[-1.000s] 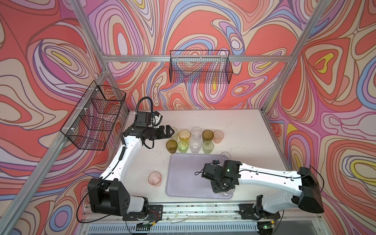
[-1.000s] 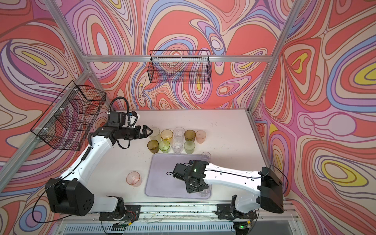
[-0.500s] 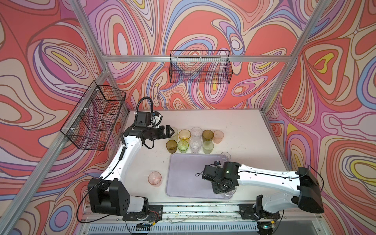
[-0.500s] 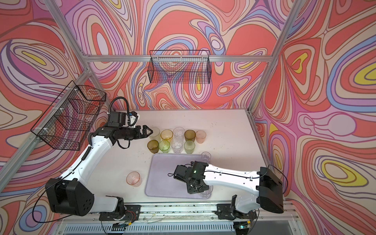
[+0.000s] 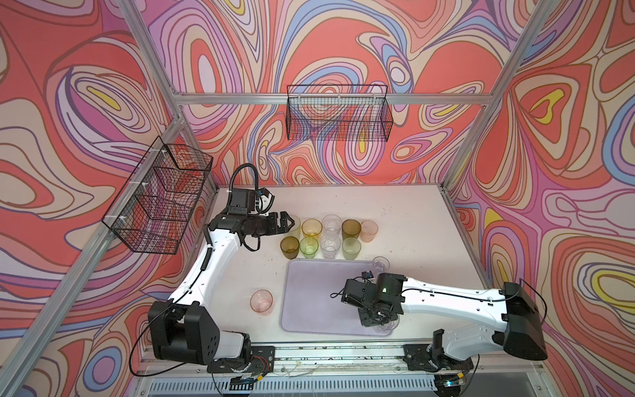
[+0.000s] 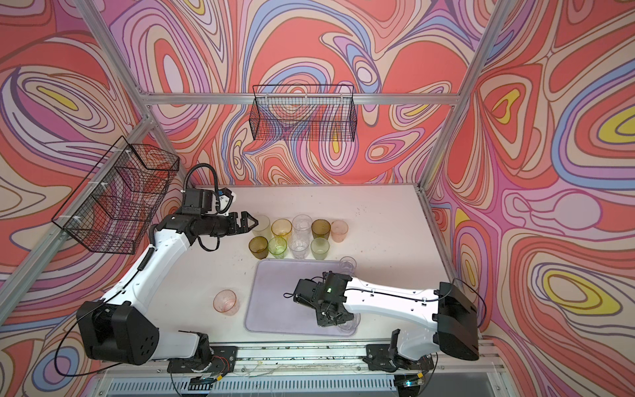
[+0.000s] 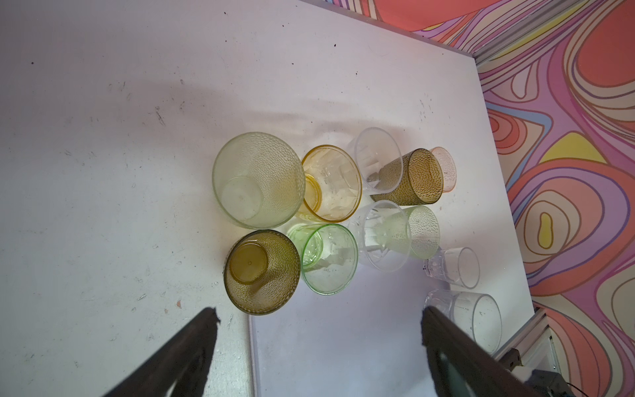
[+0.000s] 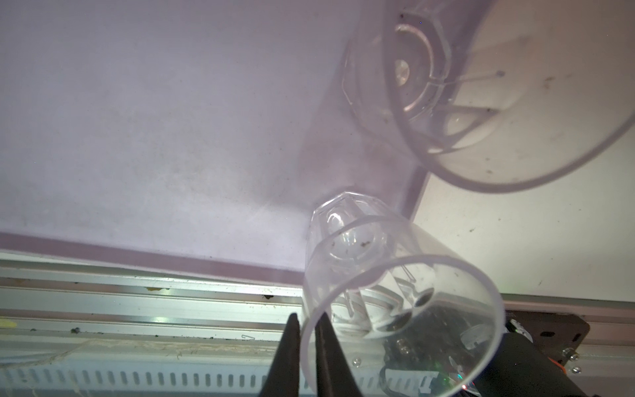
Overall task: Place the glasses into the tray
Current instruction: Place the glass on the tray.
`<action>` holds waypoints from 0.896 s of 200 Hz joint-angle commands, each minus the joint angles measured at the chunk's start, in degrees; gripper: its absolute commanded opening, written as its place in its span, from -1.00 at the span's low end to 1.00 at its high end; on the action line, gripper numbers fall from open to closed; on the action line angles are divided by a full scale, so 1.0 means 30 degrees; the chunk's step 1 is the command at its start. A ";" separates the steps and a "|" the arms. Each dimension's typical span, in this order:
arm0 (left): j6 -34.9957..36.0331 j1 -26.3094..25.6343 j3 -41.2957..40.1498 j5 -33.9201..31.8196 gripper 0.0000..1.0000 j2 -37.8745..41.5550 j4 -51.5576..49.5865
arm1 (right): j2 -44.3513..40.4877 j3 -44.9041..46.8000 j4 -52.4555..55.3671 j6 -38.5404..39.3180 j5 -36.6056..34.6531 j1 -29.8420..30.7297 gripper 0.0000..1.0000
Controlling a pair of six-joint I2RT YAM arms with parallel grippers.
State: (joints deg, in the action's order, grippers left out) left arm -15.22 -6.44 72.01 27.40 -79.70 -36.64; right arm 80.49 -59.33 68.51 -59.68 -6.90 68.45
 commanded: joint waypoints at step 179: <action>0.0178 -0.0081 0.0345 0.0444 0.91 -0.0152 -0.0312 | 0.0456 -0.7998 0.2626 0.8146 -0.3050 -0.6475 -0.37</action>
State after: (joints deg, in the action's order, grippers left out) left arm -15.20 -6.44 72.01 27.92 -80.14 -36.64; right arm 80.68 -80.88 77.95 -42.13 -14.98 52.01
